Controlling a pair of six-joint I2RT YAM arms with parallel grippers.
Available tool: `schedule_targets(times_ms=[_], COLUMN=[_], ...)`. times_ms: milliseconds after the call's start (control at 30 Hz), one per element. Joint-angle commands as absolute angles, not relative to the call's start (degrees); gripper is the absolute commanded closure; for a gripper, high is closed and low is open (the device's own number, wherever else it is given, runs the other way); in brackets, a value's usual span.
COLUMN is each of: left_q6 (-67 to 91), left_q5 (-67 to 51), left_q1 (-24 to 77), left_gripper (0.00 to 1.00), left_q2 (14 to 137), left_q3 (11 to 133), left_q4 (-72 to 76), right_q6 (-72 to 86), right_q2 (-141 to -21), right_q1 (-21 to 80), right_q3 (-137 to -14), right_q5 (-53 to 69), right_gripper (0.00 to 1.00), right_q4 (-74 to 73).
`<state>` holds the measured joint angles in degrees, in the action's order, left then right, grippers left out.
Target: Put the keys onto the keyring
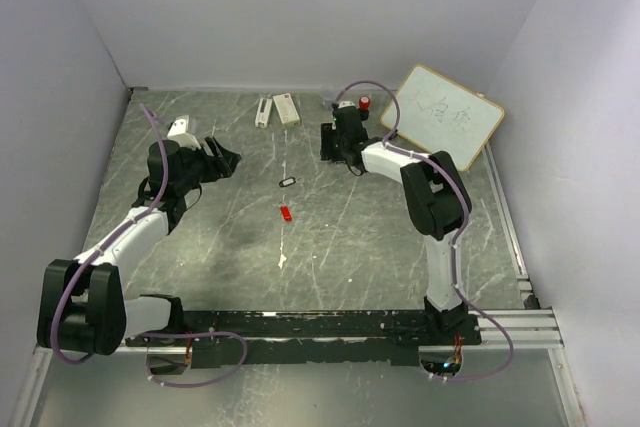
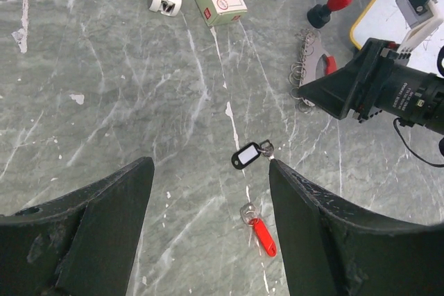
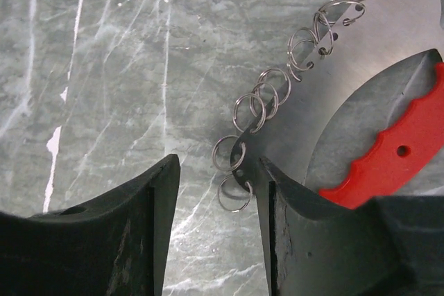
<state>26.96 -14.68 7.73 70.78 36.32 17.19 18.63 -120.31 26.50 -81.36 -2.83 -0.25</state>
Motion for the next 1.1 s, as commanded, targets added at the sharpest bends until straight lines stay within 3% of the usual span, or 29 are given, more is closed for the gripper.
schedule_targets(times_ms=[0, 400, 600, 833, 967, 1067], left_q6=[26.37, 26.25, 26.36, 26.45, 26.45, 26.44], left_q5=[-14.08, -13.90, -13.89, -14.03, -13.98, -13.99], left_q1=[8.17, 8.17, 8.17, 8.20, 8.17, 8.18], left_gripper=[0.21, 0.21, 0.21, 0.22, 0.22, 0.22], left_q2=[70.16, 70.94, 71.69, 72.66, 72.86, 72.86], left_q3=[37.56, 37.61, 37.52, 37.45, 37.44, 37.45], left_q4=[17.27, 17.58, 18.10, 18.61, 18.63, 18.62], right_q6=[19.78, 17.90, 17.32, 16.74, 16.06, 15.33], right_q2=[-122.12, -126.64, -128.06, -129.09, -129.07, -127.46], right_q1=[25.80, 23.81, 23.56, 23.57, 23.55, 23.56], right_q3=[-84.02, -86.29, -86.58, -87.09, -86.75, -84.87], right_q5=[-5.16, -4.98, -4.05, -3.05, -2.98, -2.53], right_gripper=[0.53, 0.54, 0.62, 0.80, 1.00, 1.00], right_q4=[-0.37, 2.91, 4.64, 5.24, 5.63, 7.21])
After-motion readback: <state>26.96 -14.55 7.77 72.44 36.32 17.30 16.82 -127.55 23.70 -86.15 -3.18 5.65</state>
